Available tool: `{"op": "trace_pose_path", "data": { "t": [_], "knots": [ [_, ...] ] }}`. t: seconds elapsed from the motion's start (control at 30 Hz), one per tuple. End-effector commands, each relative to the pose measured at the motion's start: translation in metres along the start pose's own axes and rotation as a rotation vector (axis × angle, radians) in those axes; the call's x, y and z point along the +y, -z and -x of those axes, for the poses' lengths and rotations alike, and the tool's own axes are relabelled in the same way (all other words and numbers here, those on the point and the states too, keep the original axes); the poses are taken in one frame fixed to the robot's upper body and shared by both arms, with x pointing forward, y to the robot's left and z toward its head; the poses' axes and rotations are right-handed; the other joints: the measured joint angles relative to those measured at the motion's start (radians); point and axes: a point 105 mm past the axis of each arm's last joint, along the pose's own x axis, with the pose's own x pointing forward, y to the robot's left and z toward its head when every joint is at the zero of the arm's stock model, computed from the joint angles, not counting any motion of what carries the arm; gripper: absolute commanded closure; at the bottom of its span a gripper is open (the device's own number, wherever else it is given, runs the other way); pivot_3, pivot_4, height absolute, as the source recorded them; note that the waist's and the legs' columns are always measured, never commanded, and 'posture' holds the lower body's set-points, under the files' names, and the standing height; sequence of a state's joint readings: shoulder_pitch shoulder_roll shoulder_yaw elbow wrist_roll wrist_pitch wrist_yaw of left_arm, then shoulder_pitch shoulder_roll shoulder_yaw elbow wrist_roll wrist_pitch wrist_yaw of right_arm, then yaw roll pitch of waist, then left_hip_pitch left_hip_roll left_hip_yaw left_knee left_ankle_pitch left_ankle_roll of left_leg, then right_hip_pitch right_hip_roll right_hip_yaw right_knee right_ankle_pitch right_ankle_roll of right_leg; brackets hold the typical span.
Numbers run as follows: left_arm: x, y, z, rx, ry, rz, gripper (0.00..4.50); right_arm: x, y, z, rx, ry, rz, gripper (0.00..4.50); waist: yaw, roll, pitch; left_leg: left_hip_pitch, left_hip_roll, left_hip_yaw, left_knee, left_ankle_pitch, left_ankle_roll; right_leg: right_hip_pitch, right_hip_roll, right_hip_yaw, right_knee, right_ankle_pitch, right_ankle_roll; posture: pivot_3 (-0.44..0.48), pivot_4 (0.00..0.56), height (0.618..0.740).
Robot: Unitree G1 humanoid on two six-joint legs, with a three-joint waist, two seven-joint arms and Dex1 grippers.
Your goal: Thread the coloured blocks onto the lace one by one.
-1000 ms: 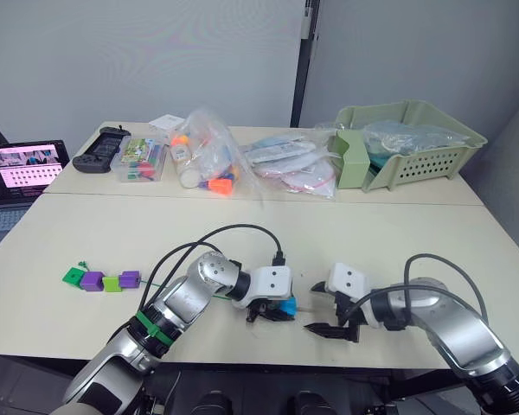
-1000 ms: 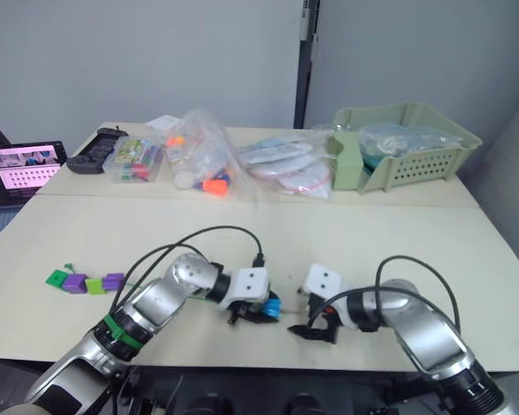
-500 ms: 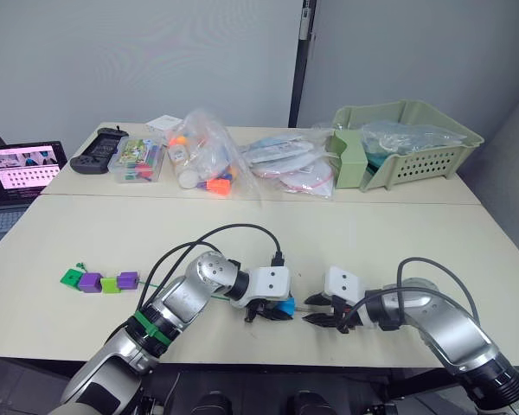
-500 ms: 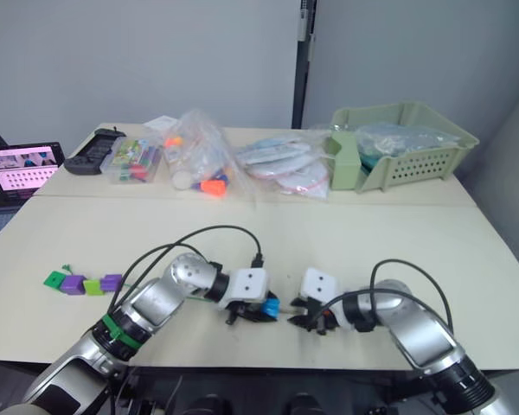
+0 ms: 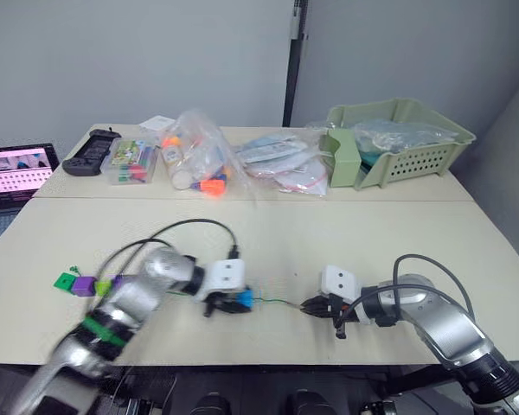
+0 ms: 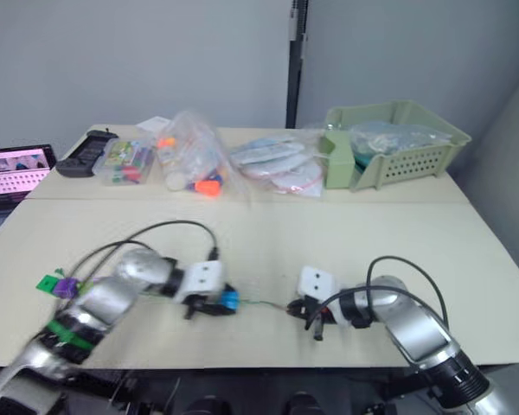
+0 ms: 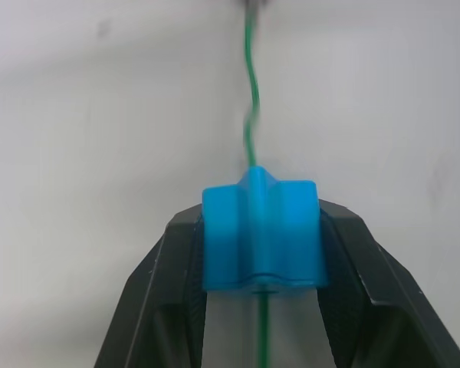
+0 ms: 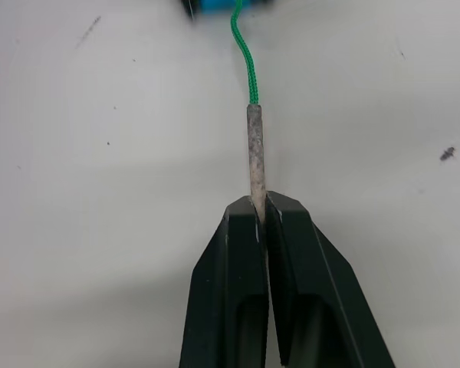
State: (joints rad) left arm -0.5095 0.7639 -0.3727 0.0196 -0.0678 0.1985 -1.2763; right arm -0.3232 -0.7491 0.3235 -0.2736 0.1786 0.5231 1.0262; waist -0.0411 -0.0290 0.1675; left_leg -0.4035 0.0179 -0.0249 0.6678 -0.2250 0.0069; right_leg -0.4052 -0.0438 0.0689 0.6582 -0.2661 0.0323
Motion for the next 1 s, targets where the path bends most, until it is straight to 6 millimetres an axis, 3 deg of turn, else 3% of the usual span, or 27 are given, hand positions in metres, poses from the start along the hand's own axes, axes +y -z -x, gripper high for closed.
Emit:
{"op": "trace_pose_path", "data": {
  "t": [0.03,0.2,0.33,0.9,1.0],
  "knots": [
    [-0.003,0.06,0.067,0.214,-0.044,0.083,3.11,-0.003,-0.01,0.005,0.001,0.006,0.037,4.5,-0.001,0.0,0.0,0.001,0.0,0.0,-0.001,0.0,0.0,0.0,0.0,0.0,0.0,0.0,0.0,0.0,0.15,0.74],
    [-0.012,0.115,0.128,0.419,-0.104,0.156,3.11,-0.006,-0.012,0.009,0.004,0.008,0.049,4.5,-0.003,0.0,0.0,0.004,0.001,0.002,-0.004,0.0,0.0,0.0,-0.001,0.0,0.0,-0.001,-0.002,0.0,0.15,0.74],
    [-0.011,0.134,0.148,0.466,-0.155,0.182,3.11,-0.008,-0.011,0.011,0.01,0.01,0.051,4.5,0.0,0.001,0.0,0.005,0.001,0.003,-0.005,0.0,0.0,0.0,-0.001,0.0,0.0,-0.001,-0.002,0.0,0.15,0.74],
    [-0.003,0.119,0.129,0.333,-0.147,0.147,3.11,-0.008,-0.006,0.021,0.022,0.042,0.021,4.5,0.006,0.005,-0.002,0.005,0.0,0.004,-0.005,0.0,0.0,0.0,-0.001,0.0,0.003,-0.002,-0.002,0.0,0.15,0.74],
    [-0.001,0.109,0.125,0.265,-0.152,0.178,1.74,-0.007,-0.006,0.019,0.019,0.041,0.02,4.5,0.011,0.005,-0.002,0.005,-0.001,0.004,-0.005,0.0,0.0,0.0,-0.002,0.0,0.003,-0.002,-0.002,0.0,0.15,0.74]
  ]
}}
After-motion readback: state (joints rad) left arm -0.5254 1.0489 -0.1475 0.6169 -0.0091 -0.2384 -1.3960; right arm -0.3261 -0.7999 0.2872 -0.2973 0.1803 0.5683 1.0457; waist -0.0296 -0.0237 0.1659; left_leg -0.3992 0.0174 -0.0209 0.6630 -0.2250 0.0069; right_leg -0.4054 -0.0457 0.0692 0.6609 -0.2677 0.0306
